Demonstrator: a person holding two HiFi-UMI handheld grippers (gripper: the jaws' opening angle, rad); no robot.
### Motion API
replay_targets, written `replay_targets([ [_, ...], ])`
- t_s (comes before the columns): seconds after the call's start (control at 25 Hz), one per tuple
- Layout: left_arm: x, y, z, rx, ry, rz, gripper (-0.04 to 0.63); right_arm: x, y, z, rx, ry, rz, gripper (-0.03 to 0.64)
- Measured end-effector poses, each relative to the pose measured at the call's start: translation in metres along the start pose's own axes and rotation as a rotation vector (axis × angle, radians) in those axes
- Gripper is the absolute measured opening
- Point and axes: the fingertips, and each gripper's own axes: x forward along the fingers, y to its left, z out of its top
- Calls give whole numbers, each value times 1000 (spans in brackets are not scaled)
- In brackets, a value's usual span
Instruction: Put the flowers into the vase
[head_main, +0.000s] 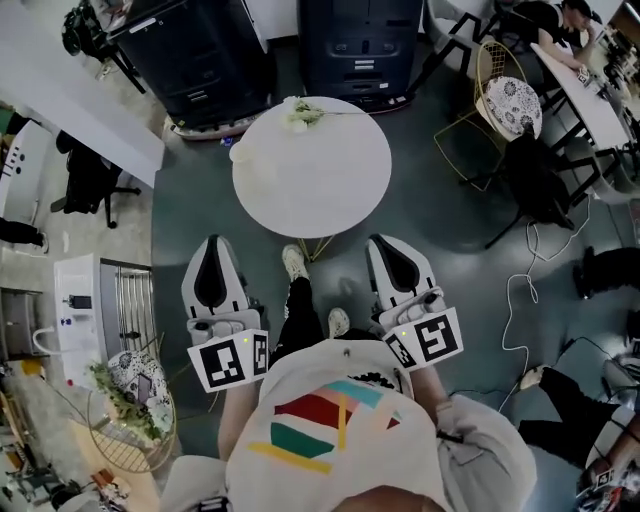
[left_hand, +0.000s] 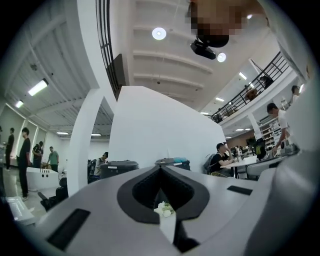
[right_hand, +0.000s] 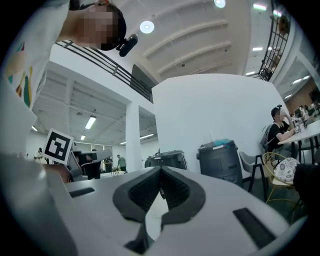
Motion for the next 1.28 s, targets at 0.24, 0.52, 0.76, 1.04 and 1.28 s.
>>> replay_targets([
  [0.24,40,-11,-13,32,25,-53,5,16,-21,-13,31,27,20,12],
  [0.52,124,-1,-30,-28,42,-127,5,91,-36,-3,24,20,54,14],
  [0.76,182,2,-41,-94,37,-194,5,167,-46,15,16,6,121,14],
  [1.04,238,51,-43,-153,7,-154,5,239,-43,21,-29,1,130,15],
  [1.28,277,82,-41,-237,-17,-100,5,291,-31,18,-95,45,222,15],
])
